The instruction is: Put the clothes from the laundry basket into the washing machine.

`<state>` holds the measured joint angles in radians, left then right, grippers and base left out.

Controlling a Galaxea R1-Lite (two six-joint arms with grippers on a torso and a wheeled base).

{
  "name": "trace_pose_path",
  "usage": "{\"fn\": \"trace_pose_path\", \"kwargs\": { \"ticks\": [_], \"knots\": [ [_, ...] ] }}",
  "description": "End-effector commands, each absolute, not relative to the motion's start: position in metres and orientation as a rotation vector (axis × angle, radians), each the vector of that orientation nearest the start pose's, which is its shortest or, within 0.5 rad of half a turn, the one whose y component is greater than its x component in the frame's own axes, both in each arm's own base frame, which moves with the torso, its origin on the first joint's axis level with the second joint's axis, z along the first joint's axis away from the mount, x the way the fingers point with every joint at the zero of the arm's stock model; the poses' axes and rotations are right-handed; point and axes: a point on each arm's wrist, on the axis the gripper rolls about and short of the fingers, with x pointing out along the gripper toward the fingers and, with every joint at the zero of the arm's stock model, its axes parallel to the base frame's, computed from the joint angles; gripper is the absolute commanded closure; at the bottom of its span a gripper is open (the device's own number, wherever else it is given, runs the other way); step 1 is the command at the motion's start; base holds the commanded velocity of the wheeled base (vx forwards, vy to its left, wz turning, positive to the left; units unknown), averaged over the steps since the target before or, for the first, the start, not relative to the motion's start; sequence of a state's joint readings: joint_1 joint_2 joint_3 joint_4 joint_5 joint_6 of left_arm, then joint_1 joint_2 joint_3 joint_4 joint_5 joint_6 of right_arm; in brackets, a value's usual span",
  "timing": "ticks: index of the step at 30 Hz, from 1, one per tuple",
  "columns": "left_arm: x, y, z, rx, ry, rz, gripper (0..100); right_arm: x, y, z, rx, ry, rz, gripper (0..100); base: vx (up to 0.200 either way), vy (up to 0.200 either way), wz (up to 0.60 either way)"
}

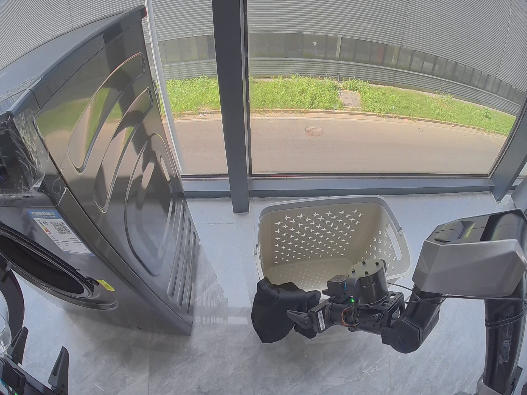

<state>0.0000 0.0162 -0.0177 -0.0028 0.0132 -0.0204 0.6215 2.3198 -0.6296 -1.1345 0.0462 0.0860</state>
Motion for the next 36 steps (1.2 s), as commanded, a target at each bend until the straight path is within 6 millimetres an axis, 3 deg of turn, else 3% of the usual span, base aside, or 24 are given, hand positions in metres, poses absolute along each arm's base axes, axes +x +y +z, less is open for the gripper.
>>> {"fn": "trace_pose_path", "kwargs": {
  "ticks": [1, 15, 16, 28, 36],
  "knots": [
    [-0.023, 0.000, 0.077, -0.022, -0.006, 0.014, 0, 0.284, 0.205, -0.023, -0.082, 0.574, 0.626, 0, 0.000, 0.000, 0.00],
    [-0.023, 0.000, 0.077, -0.020, -0.006, 0.014, 0, 0.291, 0.216, -0.028, -0.078, 0.557, 0.651, 0, 0.000, 0.000, 0.00],
    [-0.023, 0.000, 0.077, -0.022, -0.006, 0.014, 0, 0.291, 0.216, -0.028, -0.076, 0.558, 0.651, 100, 0.000, 0.000, 0.00],
    [-0.023, 0.000, 0.077, -0.020, -0.006, 0.014, 0, 0.291, 0.214, -0.025, -0.072, 0.551, 0.650, 100, 0.000, 0.000, 0.00],
    [-0.023, 0.000, 0.077, -0.020, -0.006, 0.014, 0, 0.283, 0.210, 0.002, -0.057, 0.505, 0.657, 100, 0.000, 0.000, 0.00]
  ]
}}
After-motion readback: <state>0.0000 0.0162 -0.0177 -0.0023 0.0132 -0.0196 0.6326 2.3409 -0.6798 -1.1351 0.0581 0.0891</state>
